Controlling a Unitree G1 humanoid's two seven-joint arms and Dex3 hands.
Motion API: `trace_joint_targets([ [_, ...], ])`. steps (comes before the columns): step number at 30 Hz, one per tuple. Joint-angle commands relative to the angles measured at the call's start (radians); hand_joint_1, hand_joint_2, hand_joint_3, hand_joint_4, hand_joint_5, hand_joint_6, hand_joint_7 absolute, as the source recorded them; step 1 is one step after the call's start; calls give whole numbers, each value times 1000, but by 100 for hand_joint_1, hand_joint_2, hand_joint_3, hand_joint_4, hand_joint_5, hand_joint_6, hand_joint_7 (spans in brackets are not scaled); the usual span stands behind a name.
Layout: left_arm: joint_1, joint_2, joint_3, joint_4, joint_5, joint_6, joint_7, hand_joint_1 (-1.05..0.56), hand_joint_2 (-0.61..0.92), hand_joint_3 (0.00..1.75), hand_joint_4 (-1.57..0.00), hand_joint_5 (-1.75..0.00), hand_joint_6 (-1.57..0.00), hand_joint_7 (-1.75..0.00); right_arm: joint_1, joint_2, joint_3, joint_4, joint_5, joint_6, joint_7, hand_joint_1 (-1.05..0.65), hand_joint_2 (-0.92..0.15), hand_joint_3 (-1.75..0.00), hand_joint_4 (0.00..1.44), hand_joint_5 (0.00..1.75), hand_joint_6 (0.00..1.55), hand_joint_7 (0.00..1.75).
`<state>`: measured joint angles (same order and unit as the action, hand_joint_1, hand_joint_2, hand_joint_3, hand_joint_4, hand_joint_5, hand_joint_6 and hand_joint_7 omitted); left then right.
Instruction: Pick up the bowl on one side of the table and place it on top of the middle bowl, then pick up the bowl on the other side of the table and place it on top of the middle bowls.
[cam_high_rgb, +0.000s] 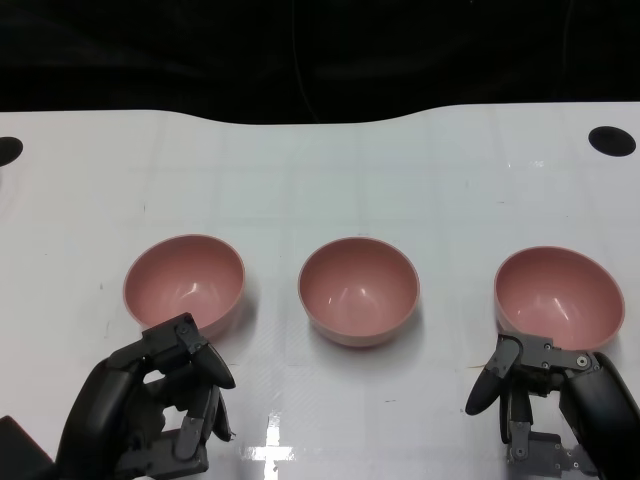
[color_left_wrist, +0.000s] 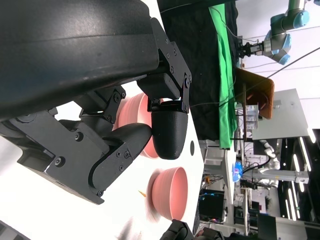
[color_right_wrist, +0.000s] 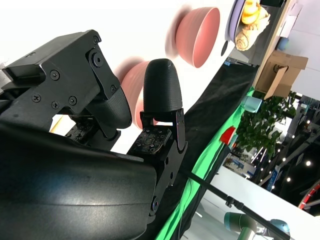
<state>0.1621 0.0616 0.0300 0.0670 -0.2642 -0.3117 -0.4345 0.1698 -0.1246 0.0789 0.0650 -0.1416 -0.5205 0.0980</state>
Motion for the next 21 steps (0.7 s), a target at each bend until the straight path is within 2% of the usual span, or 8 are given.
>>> trace_joint_targets([
  [1, 4, 15, 5, -2, -6, -5, -10, -22, 43, 129, -86, -170, -81, -151, 5, -8, -4, -16, -5, -5, -7, 0, -13, -173, 96, 173, 89, 139],
  [21, -4, 22, 11, 5, -4, -11, -14, -20, 43, 132, -88, -169, -81, -151, -5, -8, -5, -4, -6, -16, -7, 0, -16, -170, 96, 174, 88, 138],
])
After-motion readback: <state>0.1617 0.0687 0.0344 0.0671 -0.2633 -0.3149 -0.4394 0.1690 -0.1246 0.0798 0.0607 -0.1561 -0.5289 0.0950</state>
